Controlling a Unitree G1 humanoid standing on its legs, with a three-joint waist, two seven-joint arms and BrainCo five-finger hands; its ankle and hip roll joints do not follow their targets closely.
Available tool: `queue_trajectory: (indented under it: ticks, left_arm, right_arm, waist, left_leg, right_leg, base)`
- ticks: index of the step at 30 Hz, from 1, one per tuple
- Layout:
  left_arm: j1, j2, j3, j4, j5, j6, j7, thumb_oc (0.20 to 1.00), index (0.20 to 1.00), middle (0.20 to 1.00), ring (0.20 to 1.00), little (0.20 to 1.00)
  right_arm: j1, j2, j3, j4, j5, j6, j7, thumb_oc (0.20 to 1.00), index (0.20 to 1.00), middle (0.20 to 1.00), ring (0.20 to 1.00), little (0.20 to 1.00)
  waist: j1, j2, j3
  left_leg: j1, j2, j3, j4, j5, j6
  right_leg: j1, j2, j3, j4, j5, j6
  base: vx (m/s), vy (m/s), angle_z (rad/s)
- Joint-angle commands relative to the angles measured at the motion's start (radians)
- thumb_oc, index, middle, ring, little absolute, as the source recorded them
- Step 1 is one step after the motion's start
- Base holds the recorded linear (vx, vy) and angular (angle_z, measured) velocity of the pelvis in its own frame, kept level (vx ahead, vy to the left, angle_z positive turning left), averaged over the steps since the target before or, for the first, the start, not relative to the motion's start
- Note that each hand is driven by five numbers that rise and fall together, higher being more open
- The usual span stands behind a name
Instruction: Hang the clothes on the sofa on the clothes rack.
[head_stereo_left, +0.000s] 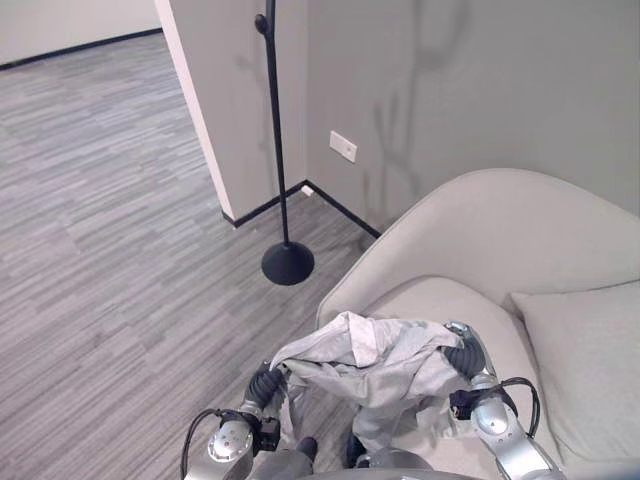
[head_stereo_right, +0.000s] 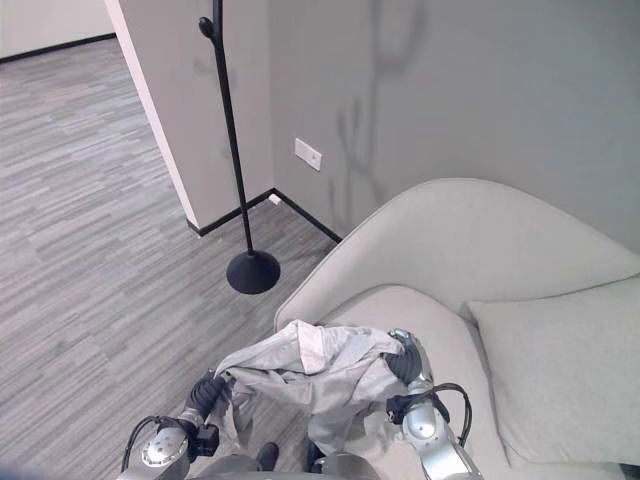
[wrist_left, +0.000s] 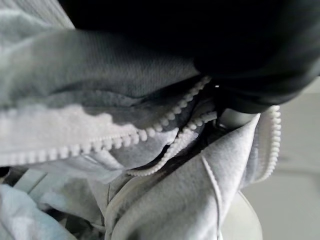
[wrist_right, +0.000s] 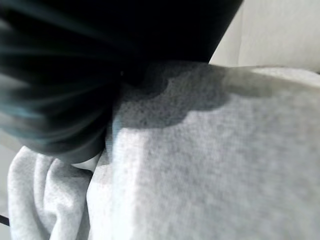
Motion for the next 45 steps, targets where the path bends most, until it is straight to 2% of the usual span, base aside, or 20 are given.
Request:
queue_trajectory:
  ticks: [1, 3, 6, 7, 8, 11, 12, 14, 17, 20, 23, 26, 28, 29, 32, 33, 36, 37, 40, 45]
  left_arm:
    - [-0.027, -0.015, 0.015, -0.073, -0.011, -0.048, -0.003, 0.200, 0.200, 0.200, 0.200, 0.200]
    - [-0.038, -0.023, 0.010, -0.076, -0.026, -0.048, 0.007, 0.200, 0.200, 0.200, 0.200, 0.200]
    - [-0.055, -0.027, 0.002, -0.091, -0.054, -0.049, 0.014, 0.200, 0.200, 0.200, 0.200, 0.200]
    - [-0.052, -0.039, -0.009, -0.093, -0.077, -0.052, 0.020, 0.200, 0.200, 0.200, 0.200, 0.200]
    - [-0.049, -0.038, -0.023, -0.102, -0.076, -0.049, 0.013, 0.200, 0.200, 0.200, 0.200, 0.200]
    - [-0.048, -0.039, -0.041, -0.098, -0.062, -0.047, 0.010, 0.200, 0.200, 0.200, 0.200, 0.200]
    - [-0.054, -0.048, -0.052, -0.089, -0.061, -0.046, 0.017, 0.200, 0.200, 0.200, 0.200, 0.200]
    - [-0.062, -0.056, -0.057, -0.078, -0.061, -0.045, 0.025, 0.200, 0.200, 0.200, 0.200, 0.200]
    - [-0.088, -0.082, -0.071, -0.047, -0.056, -0.049, 0.034, 0.200, 0.200, 0.200, 0.200, 0.200]
    - [-0.094, -0.089, -0.089, -0.040, -0.056, -0.054, 0.027, 0.200, 0.200, 0.200, 0.200, 0.200]
    - [-0.103, -0.088, -0.112, -0.013, -0.028, -0.052, 0.007, 0.200, 0.200, 0.200, 0.200, 0.200]
    - [-0.114, -0.046, -0.115, -0.027, 0.034, -0.054, -0.001, 0.200, 0.200, 0.200, 0.200, 0.200]
    - [-0.101, -0.013, -0.091, -0.046, 0.067, -0.054, 0.007, 0.200, 0.200, 0.200, 0.200, 0.200]
    - [-0.082, 0.013, -0.053, -0.066, 0.079, -0.057, 0.024, 0.200, 0.200, 0.200, 0.200, 0.200]
    - [-0.059, 0.022, -0.010, -0.077, 0.108, -0.050, 0.027, 0.200, 0.200, 0.200, 0.200, 0.200]
    - [-0.059, 0.022, -0.010, -0.077, 0.108, -0.050, 0.027, 0.200, 0.200, 0.200, 0.200, 0.200]
    - [-0.032, 0.009, 0.024, -0.065, 0.125, -0.041, 0.024, 0.200, 0.200, 0.200, 0.200, 0.200]
    - [-0.032, 0.009, 0.024, -0.065, 0.125, -0.042, 0.024, 0.200, 0.200, 0.200, 0.200, 0.200]
    - [-0.034, -0.017, 0.020, -0.051, 0.139, -0.036, 0.015, 0.200, 0.200, 0.200, 0.200, 0.200]
    - [-0.037, -0.039, 0.009, -0.055, 0.162, -0.047, 0.005, 0.200, 0.200, 0.200, 0.200, 0.200]
  right_arm:
    - [-0.002, -0.028, -0.021, -0.087, 0.012, -0.055, -0.010, 0.200, 0.200, 0.200, 0.200, 0.200]
    - [-0.018, -0.031, -0.007, -0.073, 0.006, -0.053, -0.009, 0.200, 0.200, 0.200, 0.200, 0.200]
    - [-0.064, -0.048, 0.020, -0.053, 0.007, -0.051, -0.015, 0.200, 0.200, 0.200, 0.200, 0.200]
    - [-0.086, -0.070, 0.043, -0.049, -0.028, -0.048, -0.023, 0.200, 0.200, 0.200, 0.200, 0.200]
    - [-0.092, -0.079, 0.042, -0.057, -0.034, -0.049, -0.023, 0.200, 0.200, 0.200, 0.200, 0.200]
    - [-0.102, -0.091, 0.044, -0.059, -0.054, -0.048, -0.022, 0.200, 0.200, 0.200, 0.200, 0.200]
    - [-0.105, -0.092, 0.044, -0.048, -0.047, -0.046, -0.020, 0.200, 0.200, 0.200, 0.200, 0.200]
    - [-0.110, -0.094, 0.044, -0.041, -0.042, -0.042, -0.025, 0.200, 0.200, 0.200, 0.200, 0.200]
    - [-0.126, -0.094, 0.038, -0.024, -0.038, -0.033, -0.033, 0.200, 0.200, 0.200, 0.200, 0.200]
    - [-0.134, -0.096, 0.042, -0.020, -0.053, -0.032, -0.021, 0.200, 0.200, 0.200, 0.200, 0.200]
    - [-0.117, -0.083, 0.037, -0.010, -0.120, -0.021, 0.008, 0.200, 0.200, 0.200, 0.200, 0.200]
    - [-0.076, -0.056, 0.028, -0.012, -0.132, -0.011, 0.015, 0.200, 0.200, 0.200, 0.200, 0.200]
    - [-0.071, -0.036, 0.037, -0.016, -0.118, -0.013, 0.015, 0.200, 0.200, 0.200, 0.200, 0.200]
    - [-0.074, -0.031, 0.047, -0.007, -0.130, -0.012, 0.012, 0.200, 0.200, 0.200, 0.200, 0.200]
    - [-0.072, -0.041, 0.054, -0.009, -0.145, -0.016, 0.008, 0.200, 0.200, 0.200, 0.200, 0.200]
    - [-0.072, -0.041, 0.054, -0.009, -0.145, -0.016, 0.009, 0.200, 0.200, 0.200, 0.200, 0.200]
    - [-0.081, -0.065, 0.061, -0.026, -0.166, -0.030, 0.009, 0.200, 0.200, 0.200, 0.200, 0.200]
    - [-0.081, -0.066, 0.062, -0.026, -0.166, -0.030, 0.009, 0.200, 0.200, 0.200, 0.200, 0.200]
    - [-0.088, -0.073, 0.063, -0.022, -0.173, -0.032, 0.003, 0.200, 0.200, 0.200, 0.200, 0.200]
    - [-0.067, -0.071, 0.053, -0.034, -0.171, -0.030, -0.005, 0.200, 0.200, 0.200, 0.200, 0.200]
  waist:
    - [-0.032, -0.009, -0.042]
    - [-0.038, 0.005, -0.037]
    - [-0.036, 0.028, -0.020]
    - [-0.045, 0.024, -0.021]
    - [-0.050, 0.024, -0.038]
    - [-0.044, 0.033, -0.053]
    - [-0.042, 0.058, -0.065]
    - [-0.037, 0.068, -0.063]
    - [-0.031, 0.093, -0.067]
    - [-0.031, 0.106, -0.080]
    - [-0.051, 0.102, -0.107]
    - [-0.058, 0.064, -0.095]
    - [-0.046, 0.061, -0.088]
    - [-0.024, 0.069, -0.066]
    - [-0.020, 0.060, -0.050]
    - [-0.021, 0.060, -0.051]
    - [0.002, 0.042, -0.052]
    - [0.003, 0.042, -0.051]
    - [0.000, 0.023, -0.037]
    - [-0.003, 0.004, -0.057]
  left_leg:
    - [-0.020, -0.012, 0.131, 0.071, -0.103, 0.000]
    - [-0.065, -0.010, 0.165, 0.192, -0.123, -0.009]
    - [-0.189, 0.007, 0.199, 0.426, -0.051, -0.031]
    - [-0.246, 0.119, 0.261, 0.471, -0.013, -0.020]
    - [-0.218, 0.201, 0.287, 0.358, -0.029, -0.018]
    - [-0.179, 0.259, 0.265, 0.180, -0.002, -0.049]
    - [-0.166, 0.317, 0.213, 0.025, 0.094, -0.093]
    - [-0.169, 0.342, 0.184, -0.035, 0.139, -0.109]
    - [-0.194, 0.387, 0.021, -0.125, 0.197, -0.156]
    - [-0.204, 0.376, -0.073, -0.070, 0.179, -0.170]
    - [-0.185, 0.342, -0.037, 0.002, 0.084, -0.184]
    - [-0.160, 0.277, 0.037, 0.058, 0.014, -0.145]
    - [-0.124, 0.248, 0.095, 0.045, -0.001, -0.116]
    - [-0.092, 0.226, 0.145, 0.044, -0.021, -0.087]
    - [-0.067, 0.176, 0.165, 0.039, -0.032, -0.048]
    - [-0.069, 0.175, 0.165, 0.038, -0.029, -0.048]
    - [-0.047, 0.118, 0.208, 0.020, -0.025, -0.027]
    - [-0.043, 0.120, 0.209, 0.019, -0.027, -0.027]
    - [-0.020, 0.078, 0.207, 0.012, -0.025, -0.020]
    - [0.006, 0.041, 0.214, -0.001, -0.039, -0.015]
  right_leg:
    - [0.038, -0.012, 0.009, 0.005, -0.005, 0.056]
    - [0.050, -0.013, 0.037, -0.006, -0.009, 0.046]
    - [0.062, -0.011, 0.083, -0.017, -0.013, 0.023]
    - [0.083, -0.040, 0.106, -0.039, -0.018, 0.021]
    - [0.086, -0.064, 0.108, -0.049, -0.026, 0.036]
    - [0.095, -0.085, 0.130, -0.052, -0.040, 0.057]
    - [0.102, -0.090, 0.151, -0.037, -0.064, 0.068]
    - [0.110, -0.098, 0.162, -0.025, -0.078, 0.072]
    - [0.128, -0.126, 0.234, 0.008, -0.115, 0.095]
    - [0.116, -0.155, 0.286, 0.029, -0.114, 0.117]
    - [0.114, -0.231, 0.308, 0.058, -0.077, 0.161]
    - [0.092, -0.315, 0.304, 0.124, 0.156, 0.157]
    - [0.056, -0.367, 0.231, 0.159, 0.236, 0.134]
    - [0.036, -0.398, 0.098, 0.203, 0.229, 0.117]
    - [0.027, -0.271, 0.048, 0.251, 0.068, 0.096]
    - [0.024, -0.271, 0.049, 0.251, 0.070, 0.095]
    - [0.009, -0.127, -0.045, 0.222, -0.052, 0.067]
    - [0.012, -0.126, -0.044, 0.222, -0.054, 0.066]
    - [-0.027, -0.030, -0.025, 0.192, -0.051, 0.067]
    - [0.059, -0.023, -0.028, 0.063, -0.052, 0.041]
  base:
    - [0.09, 0.015, -0.38]
    - [0.05, 0.026, -0.36]
    - [0.02, 0.084, -0.56]
    - [0.19, 0.233, -0.73]
    - [0.19, 0.203, -0.61]
    - [0.20, 0.281, -0.26]
    - [0.18, 0.311, -0.15]
    - [0.19, 0.382, 0.10]
    - [0.20, 0.560, -0.05]
    - [0.10, 0.396, -0.59]
    - [0.15, 0.617, -0.39]
    - [0.09, 0.571, -0.06]
    - [0.01, 0.621, -0.09]
    - [-0.03, 0.656, -0.39]
    - [-0.01, 0.431, -0.73]
    - [-0.03, 0.236, -0.23]
    - [-0.04, 0.272, -0.12]
    - [0.01, 0.086, -0.41]
    - [0.01, 0.089, -0.23]
    - [0.09, -0.008, 0.10]
